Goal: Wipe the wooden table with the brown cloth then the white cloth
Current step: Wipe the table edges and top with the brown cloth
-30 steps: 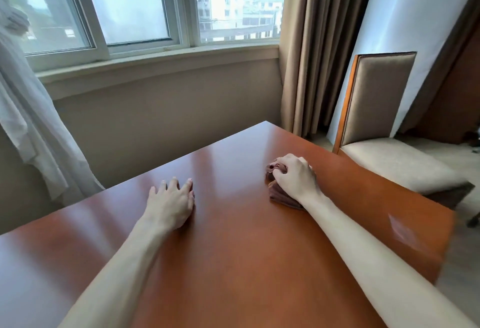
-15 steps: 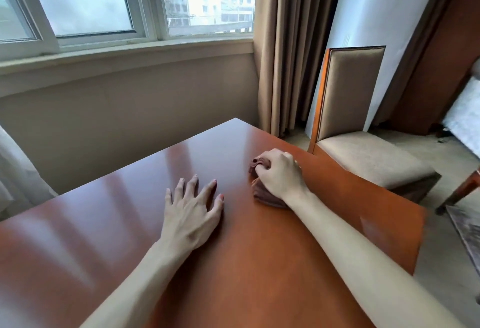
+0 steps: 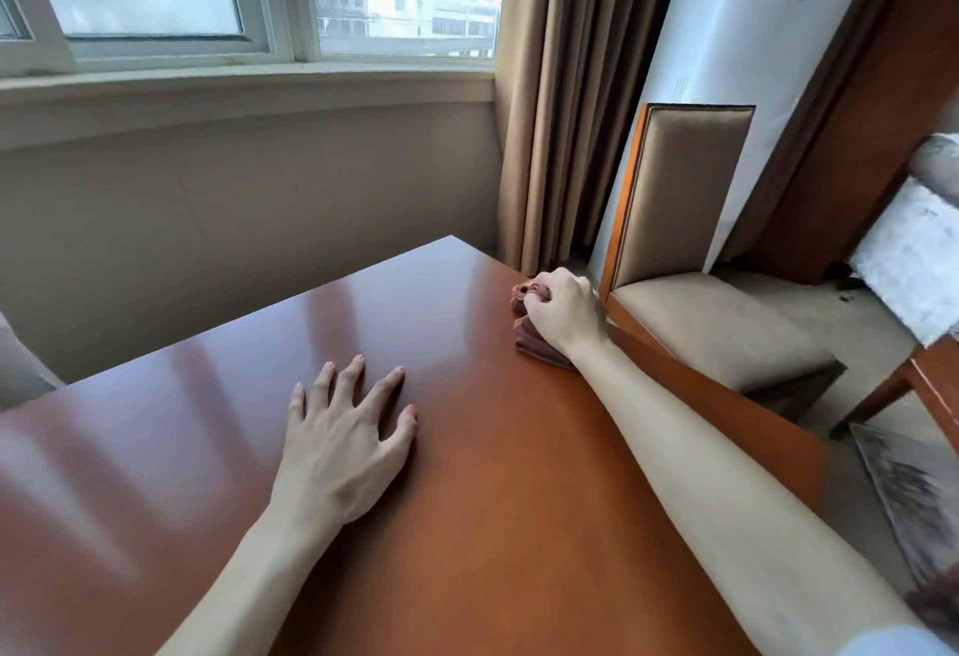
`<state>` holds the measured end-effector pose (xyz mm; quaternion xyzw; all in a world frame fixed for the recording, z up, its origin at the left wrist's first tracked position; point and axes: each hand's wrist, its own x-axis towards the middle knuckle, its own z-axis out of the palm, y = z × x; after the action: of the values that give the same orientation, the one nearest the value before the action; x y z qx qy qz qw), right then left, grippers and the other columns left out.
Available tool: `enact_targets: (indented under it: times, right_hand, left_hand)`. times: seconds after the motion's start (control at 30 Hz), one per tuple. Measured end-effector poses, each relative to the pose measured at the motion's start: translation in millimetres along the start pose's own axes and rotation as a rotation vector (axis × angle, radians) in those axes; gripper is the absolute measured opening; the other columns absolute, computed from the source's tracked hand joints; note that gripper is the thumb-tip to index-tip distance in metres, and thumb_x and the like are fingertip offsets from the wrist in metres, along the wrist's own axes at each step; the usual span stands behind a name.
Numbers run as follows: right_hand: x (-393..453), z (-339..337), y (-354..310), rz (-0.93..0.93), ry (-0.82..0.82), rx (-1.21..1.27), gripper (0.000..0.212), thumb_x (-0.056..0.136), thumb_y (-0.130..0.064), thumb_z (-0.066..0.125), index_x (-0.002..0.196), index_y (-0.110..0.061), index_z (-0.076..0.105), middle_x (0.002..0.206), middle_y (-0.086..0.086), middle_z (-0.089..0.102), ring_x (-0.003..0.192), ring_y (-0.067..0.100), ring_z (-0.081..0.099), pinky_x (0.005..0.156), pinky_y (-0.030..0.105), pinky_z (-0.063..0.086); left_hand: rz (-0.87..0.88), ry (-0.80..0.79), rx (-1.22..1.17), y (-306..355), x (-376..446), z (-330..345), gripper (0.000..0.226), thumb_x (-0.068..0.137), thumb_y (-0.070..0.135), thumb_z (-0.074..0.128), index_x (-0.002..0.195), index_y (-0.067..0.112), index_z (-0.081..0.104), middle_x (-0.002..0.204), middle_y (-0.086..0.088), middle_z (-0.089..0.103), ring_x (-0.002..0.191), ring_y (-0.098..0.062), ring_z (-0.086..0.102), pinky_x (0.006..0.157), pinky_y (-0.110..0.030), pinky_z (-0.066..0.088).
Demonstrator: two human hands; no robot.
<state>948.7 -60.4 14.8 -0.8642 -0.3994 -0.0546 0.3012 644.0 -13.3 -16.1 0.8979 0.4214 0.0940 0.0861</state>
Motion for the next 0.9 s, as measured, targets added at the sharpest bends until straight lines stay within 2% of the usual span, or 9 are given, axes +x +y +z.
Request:
enact_targets:
  times: [0.07,0.17,0.3,0.4,0.5,0.57,0.6,0.77,0.9]
  right_hand:
    - [-32,-15,-5,-0.008,-0.095,0.046,0.021,0.09,-0.031,0.056,0.092,-0.021,0.073,0.107,0.001,0.069,0.106,0.032,0.059,0.084,0.035,0.048]
    - [-91,-44,-17,-0.036,-0.224,0.09,0.028,0.089,-0.039,0.056,0.107,-0.031,0.076,0.117,-0.01,0.068,0.114,0.023,0.059,0.098,0.041,0.05]
    - [-178,-65,-34,-0.046,-0.179,0.094,0.022,0.082,-0.042,0.061,0.098,-0.033,0.074,0.114,-0.02,0.065,0.108,0.015,0.055,0.091,0.038,0.051]
    - [-215,-68,-36,-0.122,-0.099,0.07,0.03,0.077,-0.045,0.053,0.098,-0.035,0.072,0.112,-0.022,0.065,0.104,0.011,0.056,0.085,0.035,0.054]
    - [-188,-63,-26,-0.138,-0.108,0.071,0.036,0.082,-0.036,0.059,0.116,-0.041,0.072,0.127,-0.02,0.064,0.118,0.013,0.056,0.099,0.037,0.052]
    - [-149,-55,-17,-0.114,-0.111,0.006,0.048,0.085,-0.032,0.061,0.132,-0.04,0.066,0.144,-0.008,0.057,0.134,0.018,0.048,0.111,0.039,0.043]
    - [-127,-50,-10,-0.084,-0.097,-0.011,0.047,0.086,-0.031,0.061,0.132,-0.039,0.066,0.146,-0.005,0.057,0.136,0.02,0.048,0.111,0.039,0.041]
    - [-25,-22,15,0.051,0.046,-0.025,0.029,0.088,-0.032,0.058,0.109,-0.035,0.078,0.118,0.0,0.073,0.109,0.032,0.065,0.089,0.038,0.053]
    - [22,-10,18,0.125,0.062,-0.117,0.024,0.086,-0.024,0.056,0.095,-0.025,0.078,0.098,0.009,0.073,0.095,0.04,0.065,0.072,0.035,0.046]
  left_hand:
    - [0.01,-0.011,-0.006,1,-1,-1,0.068,0.092,0.068,0.014,0.155,0.046,0.021,0.166,0.001,0.016,0.154,-0.025,0.003,0.124,-0.048,0.001]
    - [0.018,-0.02,-0.017,1,-3,-3,0.061,0.097,0.064,0.023,0.155,0.045,0.023,0.166,-0.001,0.017,0.154,-0.027,0.004,0.124,-0.05,0.002]
    - [0.023,-0.025,-0.021,1,-4,-5,0.06,0.098,0.063,0.025,0.155,0.044,0.025,0.166,-0.003,0.019,0.154,-0.029,0.007,0.124,-0.051,0.004]
    - [0.031,-0.013,-0.02,-1,-4,-3,0.06,0.098,0.063,0.026,0.155,0.043,0.027,0.165,-0.004,0.021,0.153,-0.03,0.009,0.123,-0.051,0.005]
    - [0.034,0.002,-0.021,-2,-3,0,0.06,0.098,0.062,0.026,0.155,0.043,0.028,0.164,-0.003,0.021,0.153,-0.03,0.009,0.124,-0.05,0.006]
    - [0.037,0.008,-0.02,-2,-2,0,0.062,0.096,0.064,0.023,0.154,0.043,0.027,0.164,-0.002,0.021,0.153,-0.029,0.009,0.124,-0.05,0.006]
    - [0.039,0.01,-0.019,-2,-2,1,0.063,0.095,0.065,0.021,0.155,0.043,0.027,0.164,-0.002,0.021,0.153,-0.029,0.009,0.124,-0.05,0.006]
    - [0.032,0.022,-0.015,-2,-1,3,0.068,0.09,0.066,0.017,0.155,0.044,0.025,0.165,0.001,0.019,0.154,-0.026,0.004,0.124,-0.047,0.002]
    - [0.032,0.03,-0.003,-3,0,3,0.07,0.088,0.067,0.014,0.155,0.046,0.023,0.164,0.002,0.018,0.153,-0.024,0.003,0.124,-0.046,0.002]
